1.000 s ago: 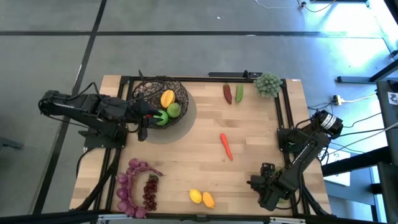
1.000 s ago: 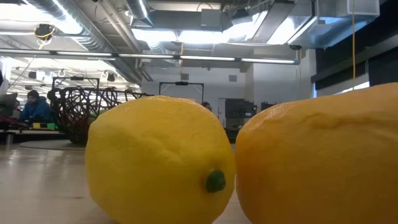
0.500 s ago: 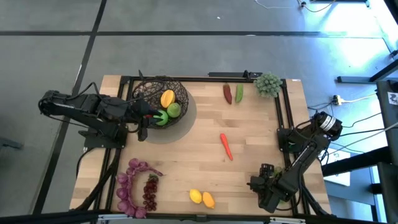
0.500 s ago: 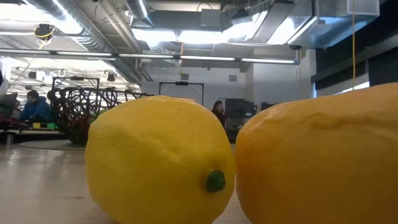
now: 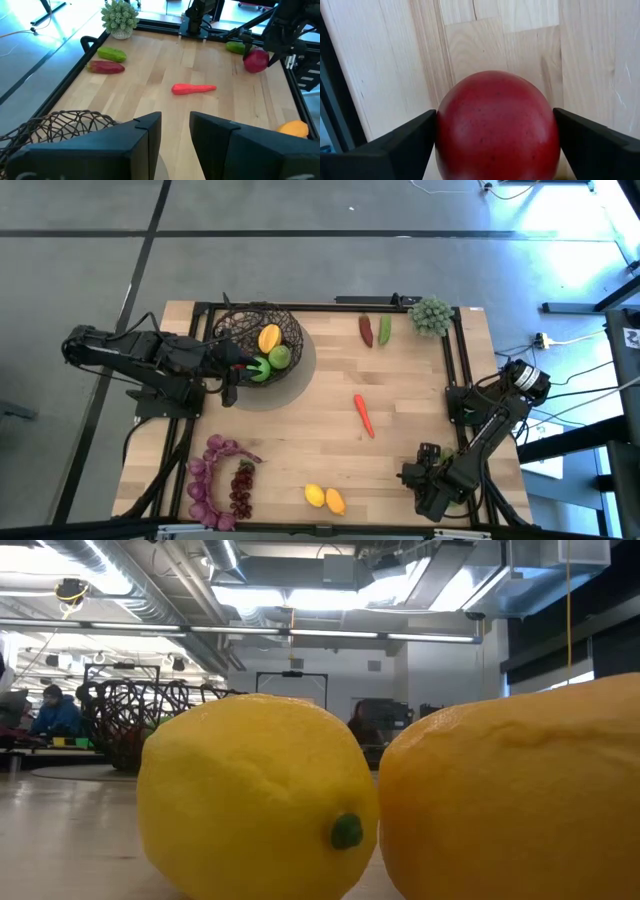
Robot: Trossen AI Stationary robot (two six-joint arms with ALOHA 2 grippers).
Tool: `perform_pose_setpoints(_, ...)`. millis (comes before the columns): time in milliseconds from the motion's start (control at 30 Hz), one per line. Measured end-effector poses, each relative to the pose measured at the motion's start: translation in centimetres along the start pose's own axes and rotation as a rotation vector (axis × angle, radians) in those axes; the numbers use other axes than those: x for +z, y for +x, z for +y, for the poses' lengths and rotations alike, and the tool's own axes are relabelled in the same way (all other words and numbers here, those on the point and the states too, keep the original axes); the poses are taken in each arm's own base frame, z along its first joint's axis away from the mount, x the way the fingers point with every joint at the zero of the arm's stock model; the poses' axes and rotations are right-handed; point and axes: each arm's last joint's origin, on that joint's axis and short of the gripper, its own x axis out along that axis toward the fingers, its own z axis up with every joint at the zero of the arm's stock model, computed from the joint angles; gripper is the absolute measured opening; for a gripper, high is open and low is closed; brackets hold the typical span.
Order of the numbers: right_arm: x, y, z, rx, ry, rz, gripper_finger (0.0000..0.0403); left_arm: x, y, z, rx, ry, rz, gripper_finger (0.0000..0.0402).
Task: Build produce basket
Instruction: Put the red pomegranate into the black wire basket
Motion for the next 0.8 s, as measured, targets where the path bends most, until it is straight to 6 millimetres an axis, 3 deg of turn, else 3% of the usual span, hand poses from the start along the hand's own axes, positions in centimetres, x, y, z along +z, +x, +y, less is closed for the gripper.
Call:
perform_pose_setpoints(500, 0.3, 0.0, -0.2, -0.012, 0.062, -0.021, 0.0341, 0.0, 0.0, 0.0, 0.000, 0.000, 0.000, 0.0092)
perform_pose_setpoints(800, 2.9, -0.5, -1.4, -0.020, 0.161, 0.067, 0.0340, 0.0, 0.0, 0.0, 0.000, 0.000, 0.000, 0.0092)
